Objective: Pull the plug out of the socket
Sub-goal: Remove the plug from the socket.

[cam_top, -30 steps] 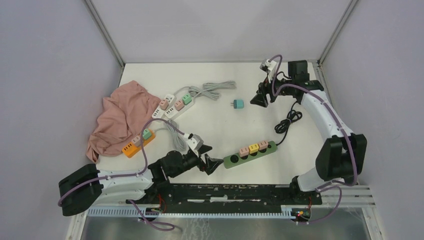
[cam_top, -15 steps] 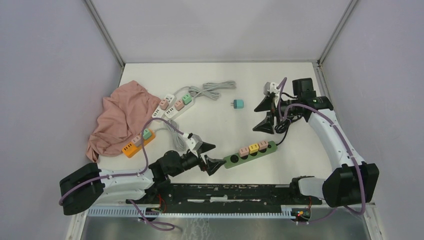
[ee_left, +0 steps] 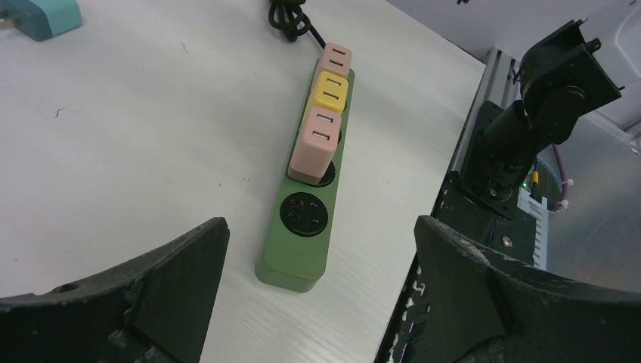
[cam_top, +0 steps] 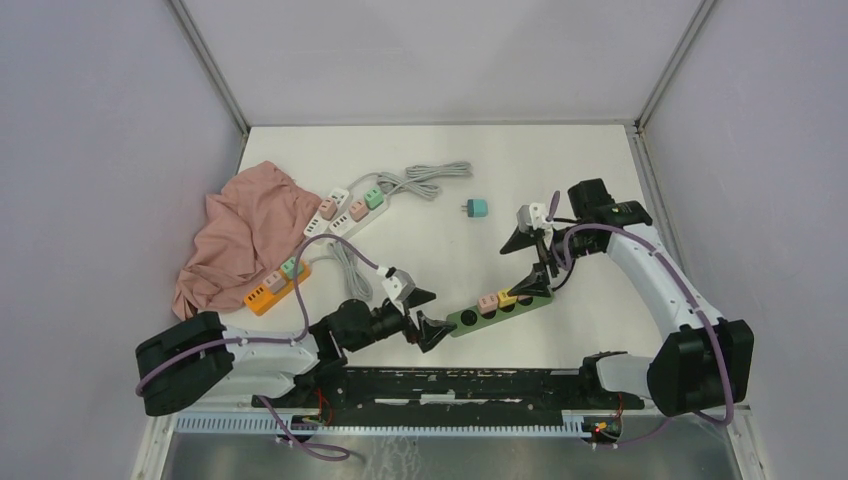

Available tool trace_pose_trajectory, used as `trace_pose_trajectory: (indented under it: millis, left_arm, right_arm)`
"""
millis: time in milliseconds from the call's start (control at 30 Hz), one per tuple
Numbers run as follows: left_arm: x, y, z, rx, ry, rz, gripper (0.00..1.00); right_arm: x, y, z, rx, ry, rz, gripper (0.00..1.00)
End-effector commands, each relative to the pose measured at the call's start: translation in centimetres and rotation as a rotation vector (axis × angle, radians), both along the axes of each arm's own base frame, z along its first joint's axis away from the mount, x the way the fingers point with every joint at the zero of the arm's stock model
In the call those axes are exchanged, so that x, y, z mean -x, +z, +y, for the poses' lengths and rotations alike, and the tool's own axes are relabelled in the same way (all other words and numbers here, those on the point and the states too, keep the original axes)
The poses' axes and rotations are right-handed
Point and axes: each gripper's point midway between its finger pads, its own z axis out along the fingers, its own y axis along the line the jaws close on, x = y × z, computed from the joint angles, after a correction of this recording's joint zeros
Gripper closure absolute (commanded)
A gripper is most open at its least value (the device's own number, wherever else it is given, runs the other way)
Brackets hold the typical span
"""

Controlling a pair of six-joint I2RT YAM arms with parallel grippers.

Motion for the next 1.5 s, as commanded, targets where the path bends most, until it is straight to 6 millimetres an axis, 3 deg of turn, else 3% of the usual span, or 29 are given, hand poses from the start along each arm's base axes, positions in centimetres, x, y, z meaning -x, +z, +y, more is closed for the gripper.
trace_pose_trajectory:
  millis: [0, 333, 967, 1467]
  left_arm:
    - [-0.7, 2.7, -1.3, 0.067, -0.006, -0.061, 0.01]
    - [-0.7, 1.6, -1.9, 0.057, -0.018, -0.041, 0.00]
    - [-1.0, 0.8, -1.9, 0.037, -0.001, -0.024, 0.01]
    - [-1.1, 0.5, -1.7, 0.032, 0.006, -0.018, 0.00]
  right_arm:
    - [1.1, -1.0, 0.2, 0.017, 0.072, -0.049, 0.00]
    - [2.5, -1.8, 0.8, 0.012, 0.154, -0.088, 0.00]
    - [5.3, -6.8, 2.3, 0.238, 0.379, -0.148, 0.03]
    - [6.1, -7.9, 2.6, 0.293, 0.433, -0.149, 0.08]
